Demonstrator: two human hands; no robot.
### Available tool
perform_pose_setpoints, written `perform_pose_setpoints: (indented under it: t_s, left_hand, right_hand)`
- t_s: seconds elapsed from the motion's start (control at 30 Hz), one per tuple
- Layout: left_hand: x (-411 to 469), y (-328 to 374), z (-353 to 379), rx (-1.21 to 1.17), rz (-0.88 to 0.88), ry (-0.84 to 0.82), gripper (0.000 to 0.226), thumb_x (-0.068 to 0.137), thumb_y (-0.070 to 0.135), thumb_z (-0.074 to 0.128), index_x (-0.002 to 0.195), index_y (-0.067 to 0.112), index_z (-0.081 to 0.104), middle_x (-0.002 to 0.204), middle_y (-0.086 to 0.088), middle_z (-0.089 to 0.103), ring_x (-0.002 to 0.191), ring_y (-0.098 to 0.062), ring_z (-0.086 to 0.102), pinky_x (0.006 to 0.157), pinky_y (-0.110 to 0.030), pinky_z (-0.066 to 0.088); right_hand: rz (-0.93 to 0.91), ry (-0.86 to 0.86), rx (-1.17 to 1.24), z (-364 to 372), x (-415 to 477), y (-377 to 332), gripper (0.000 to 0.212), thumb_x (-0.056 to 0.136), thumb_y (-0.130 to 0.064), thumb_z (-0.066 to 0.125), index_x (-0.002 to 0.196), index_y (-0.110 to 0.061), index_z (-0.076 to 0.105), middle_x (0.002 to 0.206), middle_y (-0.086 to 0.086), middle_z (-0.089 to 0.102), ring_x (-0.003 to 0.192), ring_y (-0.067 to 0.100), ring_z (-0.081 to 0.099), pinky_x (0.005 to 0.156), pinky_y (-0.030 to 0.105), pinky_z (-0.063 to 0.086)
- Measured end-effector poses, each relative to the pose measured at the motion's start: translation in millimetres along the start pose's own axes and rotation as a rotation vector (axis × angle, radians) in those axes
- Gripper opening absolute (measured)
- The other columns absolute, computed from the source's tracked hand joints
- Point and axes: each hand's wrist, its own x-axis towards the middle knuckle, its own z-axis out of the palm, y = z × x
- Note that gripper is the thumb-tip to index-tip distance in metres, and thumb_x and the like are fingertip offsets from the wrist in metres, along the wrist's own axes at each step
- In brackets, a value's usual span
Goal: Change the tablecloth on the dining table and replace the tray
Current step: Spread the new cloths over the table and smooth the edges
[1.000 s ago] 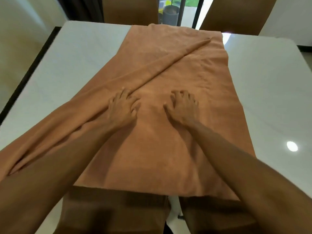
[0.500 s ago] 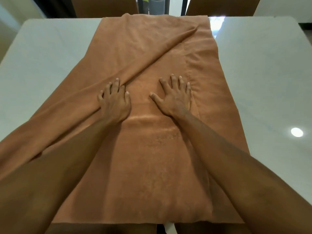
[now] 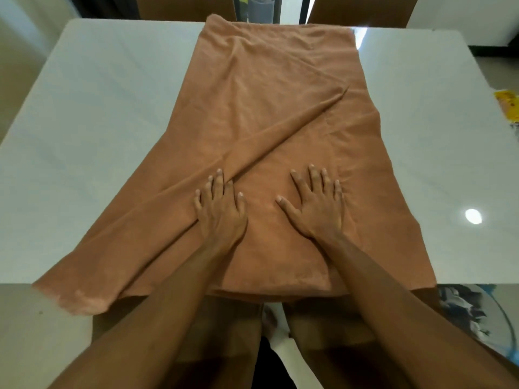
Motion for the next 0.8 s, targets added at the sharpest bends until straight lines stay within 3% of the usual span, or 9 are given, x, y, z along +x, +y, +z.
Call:
perform_pose_setpoints:
  t_s: [0.1, 0.17, 0.27, 0.4, 0.53, 0.63, 0.7, 0.8]
  left_hand:
    - [-16.7, 0.6, -10.8, -0.046, -0.025, 0.0, 0.042, 0.091, 0.042, 0.05, 0.127, 0.021, 0.059, 0.146, -0.005, 0.047, 0.133, -0.026, 0.04, 0.108, -0.052, 0.028]
    - [-10.0, 5.2, -20.8, -0.04, -0.006, 0.024, 0.044, 0.084, 0.042, 0.054, 0.124, 0.024, 0.058, 0.135, -0.006, 0.051, 0.124, -0.027, 0.043, 0.101, -0.05, 0.031]
    - [17.5, 20.1, -26.2, -0.016, 0.151, 0.035, 0.044, 0.081, 0.037, 0.057, 0.125, 0.028, 0.058, 0.135, -0.007, 0.051, 0.124, -0.029, 0.045, 0.098, -0.049, 0.035]
    - [73.9, 65.7, -11.9, 0.043, 0.358, -0.01, 0.039, 0.08, 0.033, 0.05, 0.118, 0.032, 0.06, 0.142, -0.004, 0.047, 0.131, -0.029, 0.041, 0.096, -0.049, 0.036]
    - [128.5, 119.6, 1.6, 0.014, 0.394, -0.1, 0.057, 0.08, 0.041, 0.025, 0.127, 0.03, 0.056, 0.129, -0.009, 0.053, 0.115, -0.034, 0.05, 0.091, -0.049, 0.039]
    - [166.0, 146.3, 18.9, -0.019, 0.415, -0.064, 0.044, 0.09, 0.034, 0.042, 0.132, 0.026, 0.047, 0.123, -0.007, 0.055, 0.106, -0.034, 0.055, 0.08, -0.044, 0.043]
    - [193.7, 154.1, 25.8, -0.176, 0.394, -0.056, 0.039, 0.095, 0.031, 0.044, 0.132, 0.024, 0.05, 0.119, -0.008, 0.058, 0.099, -0.033, 0.06, 0.073, -0.036, 0.04]
    - [233.2, 152.1, 32.0, -0.492, 0.272, -0.05, 0.031, 0.096, 0.035, 0.048, 0.124, 0.024, 0.059, 0.116, -0.002, 0.067, 0.104, -0.025, 0.063, 0.079, -0.027, 0.04]
  right_hand:
    - [0.023, -0.044, 0.021, -0.5, -36.7, -1.6, 0.079, 0.089, -0.085, 0.024, 0.157, -0.046, 0.019, 0.17, 0.0, 0.011, 0.156, 0.027, 0.006, 0.125, 0.053, 0.004]
    - [0.034, -0.051, 0.022, -4.5, -45.5, -3.6, 0.074, 0.091, -0.082, 0.027, 0.155, -0.044, 0.024, 0.167, 0.002, 0.018, 0.153, 0.028, 0.016, 0.122, 0.055, 0.012]
    - [0.068, 0.027, 0.062, -17.2, -25.8, -4.3, 0.058, 0.095, -0.07, 0.038, 0.141, -0.036, 0.045, 0.147, 0.005, 0.044, 0.133, 0.03, 0.042, 0.107, 0.054, 0.032]
    - [0.086, 0.19, 0.155, -22.8, 55.6, 10.5, 0.039, 0.095, -0.049, 0.05, 0.126, -0.027, 0.06, 0.13, 0.006, 0.057, 0.121, 0.031, 0.051, 0.103, 0.051, 0.035]
    - [0.024, 0.145, 0.164, -21.4, 141.3, 31.8, 0.042, 0.096, -0.04, 0.044, 0.135, -0.028, 0.054, 0.143, 0.0, 0.053, 0.134, 0.026, 0.047, 0.114, 0.057, 0.029]
    - [-0.064, 0.15, 0.213, -20.4, 189.5, 40.9, 0.045, 0.095, -0.034, 0.044, 0.139, -0.033, 0.049, 0.146, -0.008, 0.05, 0.143, 0.023, 0.038, 0.115, 0.061, 0.026]
    - [-0.115, 0.166, 0.288, -21.0, 213.3, 43.0, 0.05, 0.095, -0.031, 0.046, 0.145, -0.035, 0.044, 0.153, -0.009, 0.046, 0.148, 0.024, 0.032, 0.119, 0.06, 0.022]
    - [-0.135, 0.191, 0.377, -24.6, 249.6, 39.0, 0.058, 0.098, -0.04, 0.044, 0.155, -0.036, 0.032, 0.154, -0.003, 0.047, 0.146, 0.028, 0.035, 0.118, 0.058, 0.024]
